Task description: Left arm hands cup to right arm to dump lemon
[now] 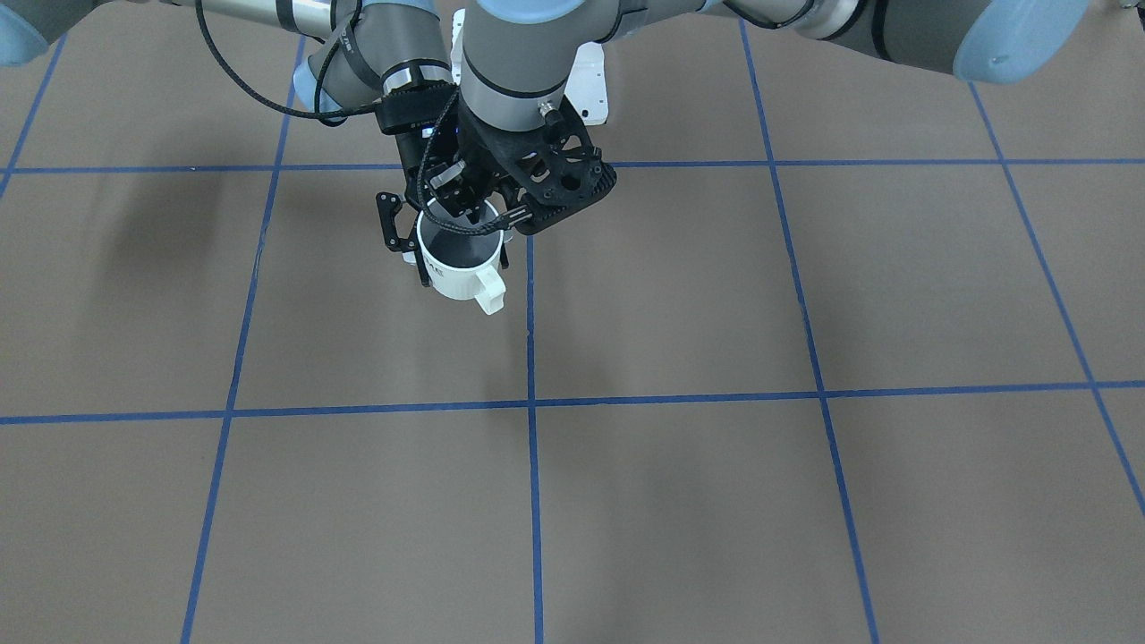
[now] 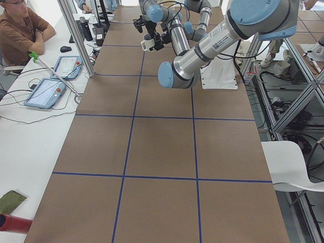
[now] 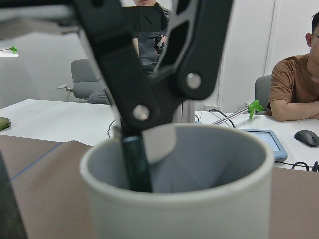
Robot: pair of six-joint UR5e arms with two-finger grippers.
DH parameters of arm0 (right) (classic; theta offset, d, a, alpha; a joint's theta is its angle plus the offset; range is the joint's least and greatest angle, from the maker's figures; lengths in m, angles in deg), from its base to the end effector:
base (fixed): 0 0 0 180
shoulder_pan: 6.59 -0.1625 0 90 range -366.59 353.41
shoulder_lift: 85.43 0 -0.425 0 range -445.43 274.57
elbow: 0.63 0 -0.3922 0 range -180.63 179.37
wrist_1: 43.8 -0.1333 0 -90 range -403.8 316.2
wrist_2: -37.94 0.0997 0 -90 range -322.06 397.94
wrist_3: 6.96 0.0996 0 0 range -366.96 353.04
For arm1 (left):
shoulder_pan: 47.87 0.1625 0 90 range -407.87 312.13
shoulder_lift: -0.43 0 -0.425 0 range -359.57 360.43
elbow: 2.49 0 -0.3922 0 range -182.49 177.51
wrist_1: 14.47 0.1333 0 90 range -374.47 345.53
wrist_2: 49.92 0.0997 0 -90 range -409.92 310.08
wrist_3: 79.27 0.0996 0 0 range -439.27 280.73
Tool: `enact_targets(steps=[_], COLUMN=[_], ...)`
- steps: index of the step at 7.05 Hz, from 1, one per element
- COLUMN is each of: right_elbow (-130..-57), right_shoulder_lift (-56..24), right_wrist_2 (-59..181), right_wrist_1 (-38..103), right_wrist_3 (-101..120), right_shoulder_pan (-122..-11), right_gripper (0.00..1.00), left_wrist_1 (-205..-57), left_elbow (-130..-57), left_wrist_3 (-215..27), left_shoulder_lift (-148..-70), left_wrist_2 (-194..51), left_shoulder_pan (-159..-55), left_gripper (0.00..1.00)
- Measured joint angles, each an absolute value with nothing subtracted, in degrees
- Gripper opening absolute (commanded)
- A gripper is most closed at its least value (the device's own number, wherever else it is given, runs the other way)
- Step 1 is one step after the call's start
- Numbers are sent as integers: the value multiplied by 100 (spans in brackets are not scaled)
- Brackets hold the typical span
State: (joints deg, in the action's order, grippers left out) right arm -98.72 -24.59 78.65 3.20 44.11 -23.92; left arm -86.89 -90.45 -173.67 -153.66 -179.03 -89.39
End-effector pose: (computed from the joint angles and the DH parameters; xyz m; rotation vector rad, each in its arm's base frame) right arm -0.5107 -0.3781 0.2090 1.2259 -0.8055 0.2942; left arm 0.4709 -0.5111 -0.0129 -0.3792 0.9189 -0.4706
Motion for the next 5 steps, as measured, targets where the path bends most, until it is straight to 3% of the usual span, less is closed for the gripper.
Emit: enact_targets(steps=[2, 3, 5], right_elbow=[-9874, -9874, -9867], right_shoulder_lift=[-2460, -2453, -2436], right_wrist_2=[7871, 7872, 7873], right_wrist_1=[308, 266, 172], right_wrist_3=[4411, 4409, 4403], right_shoulder_pan=[-2386, -2388, -2386], right_gripper=[83, 85, 87], left_wrist_1=[-8689, -8690, -8690], left_elbow=[-9046, -9046, -9047], left_wrist_3=[-17367, -17367, -17367], left_shoulder_lift=[-15372, -15373, -15375], left_wrist_2=[-17903, -17902, -17902], left_shoulder_pan=[-8925, -8912, -8897], left_gripper=[45, 37, 33])
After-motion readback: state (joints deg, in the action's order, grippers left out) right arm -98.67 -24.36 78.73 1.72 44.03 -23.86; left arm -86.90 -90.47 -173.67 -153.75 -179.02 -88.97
